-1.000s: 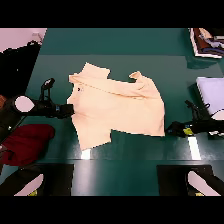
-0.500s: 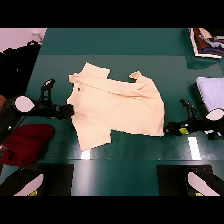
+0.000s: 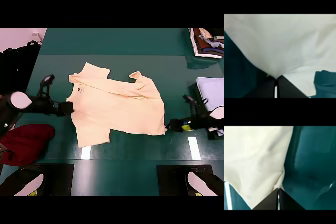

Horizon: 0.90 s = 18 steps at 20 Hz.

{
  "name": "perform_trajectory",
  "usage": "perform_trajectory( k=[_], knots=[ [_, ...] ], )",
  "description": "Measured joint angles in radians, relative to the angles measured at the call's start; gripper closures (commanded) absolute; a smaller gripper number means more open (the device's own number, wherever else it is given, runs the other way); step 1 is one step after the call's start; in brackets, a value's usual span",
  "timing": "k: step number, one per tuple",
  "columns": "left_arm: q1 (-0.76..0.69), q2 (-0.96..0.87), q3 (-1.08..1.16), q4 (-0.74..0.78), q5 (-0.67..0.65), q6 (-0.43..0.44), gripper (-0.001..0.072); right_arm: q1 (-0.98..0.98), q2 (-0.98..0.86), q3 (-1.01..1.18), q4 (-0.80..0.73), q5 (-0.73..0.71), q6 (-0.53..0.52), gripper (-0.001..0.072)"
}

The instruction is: Fold the shirts.

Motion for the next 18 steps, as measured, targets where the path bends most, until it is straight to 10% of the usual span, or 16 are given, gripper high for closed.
perform_trajectory(
  k=[10, 13, 18],
  knots=[
    [0.000, 0.000, 0.357, -0.014, -0.127, 0.046, 0.0684, -0.010, 0.199, 0.364, -0.017, 0.071, 0.059, 0.0694],
    [-0.001, -0.001, 0.371, -0.016, -0.213, 0.071, 0.0684, 0.127, 0.146, 0.393, 0.004, 0.100, 0.066, 0.0262],
    [-0.002, -0.002, 0.378, 0.028, -0.354, 0.100, 0.0684, 0.230, 0.031, 0.391, 0.010, 0.150, 0.106, 0.0263]
  ],
)
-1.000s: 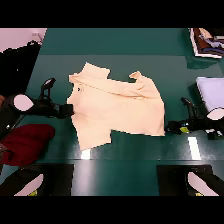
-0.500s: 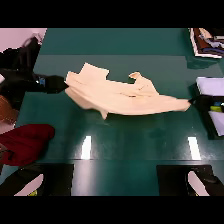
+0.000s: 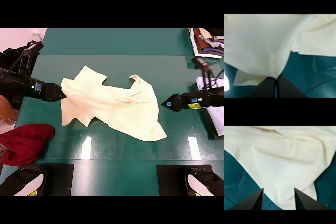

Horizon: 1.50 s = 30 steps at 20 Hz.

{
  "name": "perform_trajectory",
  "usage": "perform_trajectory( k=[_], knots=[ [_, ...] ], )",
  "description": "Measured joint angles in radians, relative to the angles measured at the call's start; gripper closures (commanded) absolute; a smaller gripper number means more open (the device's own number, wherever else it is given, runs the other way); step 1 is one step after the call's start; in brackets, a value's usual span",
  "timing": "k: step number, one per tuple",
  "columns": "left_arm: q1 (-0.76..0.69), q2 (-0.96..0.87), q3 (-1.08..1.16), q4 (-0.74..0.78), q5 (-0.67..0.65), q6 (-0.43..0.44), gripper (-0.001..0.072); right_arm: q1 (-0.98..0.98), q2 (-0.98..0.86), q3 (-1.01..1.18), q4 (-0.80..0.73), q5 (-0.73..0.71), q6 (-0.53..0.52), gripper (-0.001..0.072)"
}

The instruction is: Fold the shirts.

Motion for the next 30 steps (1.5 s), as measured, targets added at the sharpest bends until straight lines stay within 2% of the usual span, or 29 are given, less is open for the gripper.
perform_trajectory(
  k=[5, 10, 13, 15, 17, 18, 19, 20, 25, 30],
  knots=[
    [0.000, 0.000, 0.001, 0.016, -0.031, 0.007, 0.0684, -0.116, -0.042, -0.175, 0.003, 0.031, 0.012, 0.0288],
    [0.000, -0.002, 0.001, 0.022, 0.007, 0.009, 0.0684, -0.311, -0.084, -0.395, 0.007, 0.045, -0.041, 0.0288],
    [0.000, -0.002, 0.001, 0.023, 0.020, 0.010, 0.0683, -0.363, -0.140, -0.455, 0.014, 0.038, -0.064, 0.0288],
    [0.000, -0.002, 0.001, 0.023, 0.025, 0.010, 0.0684, -0.371, -0.169, -0.473, 0.040, 0.021, -0.073, 0.0398],
    [0.000, -0.002, 0.001, 0.023, 0.029, 0.010, 0.0684, -0.357, -0.187, -0.482, 0.072, -0.011, -0.081, 0.0411],
    [0.000, -0.002, 0.001, 0.023, 0.031, 0.010, 0.0684, -0.343, -0.192, -0.485, 0.095, -0.032, -0.084, 0.0440],
    [0.000, -0.002, 0.001, 0.023, 0.032, 0.010, 0.0684, -0.327, -0.196, -0.487, 0.105, -0.055, -0.085, 0.0610],
    [0.000, -0.002, 0.001, 0.023, 0.033, 0.010, 0.0684, -0.312, -0.199, -0.489, 0.110, -0.084, -0.087, 0.0699],
    [0.000, 0.001, 0.023, 0.027, 0.036, 0.010, 0.0685, -0.227, -0.180, -0.423, 0.126, -0.137, -0.090, 0.0700],
    [0.000, 0.003, 0.255, 0.053, 0.008, 0.010, 0.0684, -0.208, -0.026, -0.129, 0.141, -0.136, -0.090, 0.0700]
  ],
)
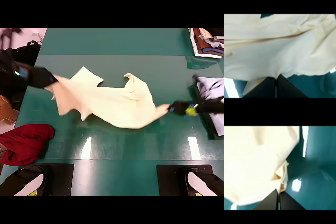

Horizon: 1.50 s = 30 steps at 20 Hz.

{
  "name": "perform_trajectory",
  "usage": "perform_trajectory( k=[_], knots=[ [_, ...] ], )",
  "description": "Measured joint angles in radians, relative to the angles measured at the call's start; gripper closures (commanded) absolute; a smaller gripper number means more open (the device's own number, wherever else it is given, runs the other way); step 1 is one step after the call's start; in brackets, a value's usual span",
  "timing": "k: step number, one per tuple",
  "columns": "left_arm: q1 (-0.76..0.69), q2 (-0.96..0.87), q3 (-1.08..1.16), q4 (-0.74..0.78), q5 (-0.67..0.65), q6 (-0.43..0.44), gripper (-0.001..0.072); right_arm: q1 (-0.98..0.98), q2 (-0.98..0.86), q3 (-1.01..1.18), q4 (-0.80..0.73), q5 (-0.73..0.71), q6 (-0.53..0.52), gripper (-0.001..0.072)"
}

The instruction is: Fold the shirts.

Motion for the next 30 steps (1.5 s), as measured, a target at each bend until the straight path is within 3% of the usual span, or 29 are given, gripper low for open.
perform_trajectory(
  k=[7, 14, 18, 22, 26, 30],
  knots=[
    [0.000, 0.006, 0.578, 0.015, -0.005, -0.008, 0.0684, -0.180, 0.224, 0.520, -0.003, -0.106, 0.000, 0.0700],
    [0.000, 0.112, 0.752, -0.006, 0.150, -0.066, 0.0685, -0.397, 0.277, 0.868, -0.004, -0.063, 0.000, 0.0700],
    [0.000, 0.133, 0.679, 0.030, 0.159, -0.083, 0.0684, -0.437, 0.171, 1.038, -0.004, 0.047, 0.029, 0.0700],
    [-0.001, 0.089, 0.435, 0.106, 0.159, -0.102, 0.0684, -0.420, -0.003, 1.111, -0.005, 0.200, 0.099, 0.0701],
    [0.005, -0.091, 0.230, 0.139, 0.171, -0.105, 0.0684, -0.298, -0.194, 1.016, -0.114, 0.301, 0.156, 0.0700],
    [0.034, -0.351, 0.162, 0.150, 0.267, -0.099, 0.0684, -0.142, -0.423, 0.899, -0.271, 0.298, 0.182, 0.0700]
  ],
)
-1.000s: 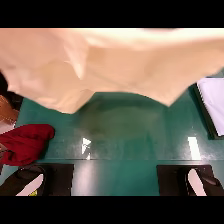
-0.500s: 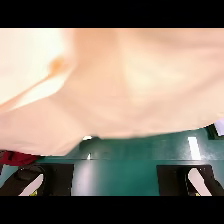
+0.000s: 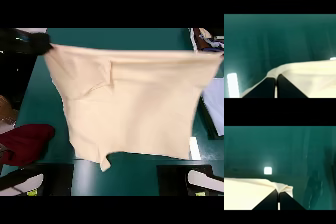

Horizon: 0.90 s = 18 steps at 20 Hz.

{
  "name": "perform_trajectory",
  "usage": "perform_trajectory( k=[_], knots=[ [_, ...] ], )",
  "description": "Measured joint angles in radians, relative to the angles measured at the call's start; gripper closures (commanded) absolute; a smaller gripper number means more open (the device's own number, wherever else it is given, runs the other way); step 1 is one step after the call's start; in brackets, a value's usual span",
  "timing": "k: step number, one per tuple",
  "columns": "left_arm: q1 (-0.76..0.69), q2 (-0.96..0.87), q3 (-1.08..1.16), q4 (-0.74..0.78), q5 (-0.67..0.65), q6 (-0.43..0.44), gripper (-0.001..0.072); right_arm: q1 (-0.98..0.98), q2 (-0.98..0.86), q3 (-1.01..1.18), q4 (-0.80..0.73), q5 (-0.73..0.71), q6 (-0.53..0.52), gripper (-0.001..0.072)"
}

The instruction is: Fold the shirts.

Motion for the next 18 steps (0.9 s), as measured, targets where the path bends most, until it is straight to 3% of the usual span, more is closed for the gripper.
perform_trajectory(
  k=[6, 9, 13, 18],
  knots=[
    [0.052, -0.265, -0.011, -0.012, 0.235, 0.042, 0.0684, 0.132, -0.325, 0.078, -0.063, -0.192, 0.008, 0.0700],
    [0.076, -0.303, 0.012, -0.024, 0.270, 0.073, 0.0684, 0.156, -0.404, 0.158, -0.067, -0.241, 0.009, 0.0701],
    [0.114, -0.320, 0.042, -0.023, 0.098, 0.126, 0.0684, 0.166, -0.399, 0.132, -0.072, -0.220, 0.009, 0.0701],
    [0.132, -0.326, -0.058, -0.021, -0.060, 0.172, 0.0683, 0.181, -0.327, -0.089, -0.080, -0.221, 0.010, 0.0700]
  ],
)
